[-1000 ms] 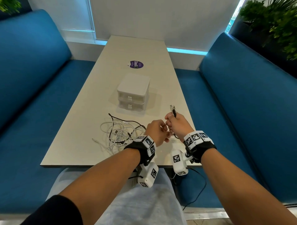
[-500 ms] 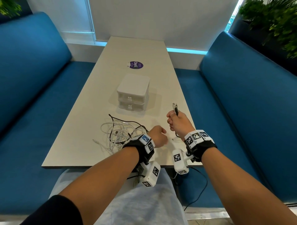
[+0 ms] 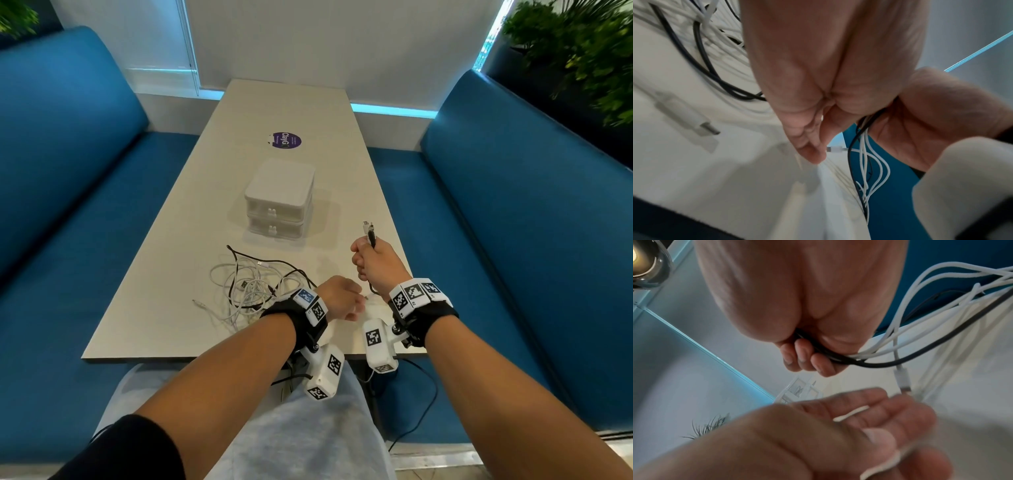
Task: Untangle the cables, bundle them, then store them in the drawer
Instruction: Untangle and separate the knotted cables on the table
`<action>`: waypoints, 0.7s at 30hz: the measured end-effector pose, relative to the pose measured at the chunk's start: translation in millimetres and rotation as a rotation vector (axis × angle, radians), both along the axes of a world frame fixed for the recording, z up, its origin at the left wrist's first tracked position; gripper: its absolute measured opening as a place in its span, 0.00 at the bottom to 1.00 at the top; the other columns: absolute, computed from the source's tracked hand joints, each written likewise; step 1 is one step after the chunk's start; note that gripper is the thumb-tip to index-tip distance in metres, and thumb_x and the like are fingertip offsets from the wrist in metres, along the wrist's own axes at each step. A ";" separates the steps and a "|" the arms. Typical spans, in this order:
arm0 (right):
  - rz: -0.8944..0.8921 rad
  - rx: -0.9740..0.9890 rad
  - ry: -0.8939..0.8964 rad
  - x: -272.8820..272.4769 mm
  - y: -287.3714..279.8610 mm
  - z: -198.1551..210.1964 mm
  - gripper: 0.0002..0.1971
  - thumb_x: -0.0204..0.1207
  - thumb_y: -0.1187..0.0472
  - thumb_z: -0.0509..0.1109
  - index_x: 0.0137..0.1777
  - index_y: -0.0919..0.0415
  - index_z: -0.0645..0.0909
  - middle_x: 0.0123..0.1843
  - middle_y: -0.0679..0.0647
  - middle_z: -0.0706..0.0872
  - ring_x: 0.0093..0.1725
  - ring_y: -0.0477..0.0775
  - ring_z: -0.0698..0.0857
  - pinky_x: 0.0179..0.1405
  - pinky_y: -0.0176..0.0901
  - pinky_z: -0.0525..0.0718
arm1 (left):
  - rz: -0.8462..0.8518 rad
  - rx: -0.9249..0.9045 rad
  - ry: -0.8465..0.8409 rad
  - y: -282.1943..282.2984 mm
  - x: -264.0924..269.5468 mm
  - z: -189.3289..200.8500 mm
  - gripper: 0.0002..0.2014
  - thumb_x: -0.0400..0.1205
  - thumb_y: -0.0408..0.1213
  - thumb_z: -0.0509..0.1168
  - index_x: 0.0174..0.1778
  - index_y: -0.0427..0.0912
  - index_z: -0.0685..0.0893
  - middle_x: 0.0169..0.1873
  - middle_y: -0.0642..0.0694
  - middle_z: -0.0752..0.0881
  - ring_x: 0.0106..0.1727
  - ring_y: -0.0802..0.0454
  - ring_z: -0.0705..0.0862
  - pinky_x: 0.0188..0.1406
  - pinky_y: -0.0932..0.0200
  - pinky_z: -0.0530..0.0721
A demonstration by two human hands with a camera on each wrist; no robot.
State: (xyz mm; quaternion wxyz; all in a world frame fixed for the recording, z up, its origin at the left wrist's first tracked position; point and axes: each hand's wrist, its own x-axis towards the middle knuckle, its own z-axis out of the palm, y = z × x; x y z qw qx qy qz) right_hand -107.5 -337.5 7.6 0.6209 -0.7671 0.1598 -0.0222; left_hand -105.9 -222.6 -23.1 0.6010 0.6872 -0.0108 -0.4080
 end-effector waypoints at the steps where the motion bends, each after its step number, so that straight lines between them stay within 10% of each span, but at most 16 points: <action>1: 0.005 -0.009 0.002 -1.0 0.6 -0.1 0.13 0.88 0.58 0.53 0.46 0.58 0.77 0.29 0.48 0.74 0.25 0.46 0.69 0.27 0.40 0.69 | 0.002 -0.012 -0.014 -0.1 0.4 -0.3 0.18 0.83 0.18 0.58 0.70 0.28 0.75 0.47 0.36 0.87 0.43 0.46 0.85 0.42 0.52 0.83; 10: 0.049 -0.214 0.045 -1.8 3.1 -2.6 0.14 0.89 0.54 0.53 0.47 0.56 0.78 0.34 0.51 0.78 0.35 0.53 0.77 0.39 0.49 0.79 | -0.085 -0.131 -0.075 -6.3 -8.2 8.0 0.32 0.75 0.10 0.50 0.75 0.36 0.69 0.68 0.40 0.81 0.57 0.52 0.83 0.46 0.51 0.75; 17: 0.167 -0.901 0.191 -18.2 -5.3 -14.4 0.09 0.87 0.57 0.53 0.61 0.58 0.71 0.49 0.63 0.85 0.46 0.68 0.85 0.48 0.60 0.86 | 0.161 -0.050 -0.241 12.7 15.5 16.9 0.28 0.78 0.12 0.51 0.74 0.36 0.72 0.63 0.39 0.85 0.48 0.48 0.85 0.30 0.59 0.76; 21: -0.030 -0.685 0.137 -18.1 -3.9 -12.6 0.11 0.88 0.55 0.51 0.57 0.54 0.75 0.49 0.60 0.85 0.44 0.63 0.84 0.44 0.52 0.82 | 0.168 -0.014 -0.349 41.4 33.5 34.6 0.21 0.79 0.14 0.51 0.63 0.34 0.77 0.48 0.38 0.88 0.35 0.47 0.86 0.26 0.62 0.73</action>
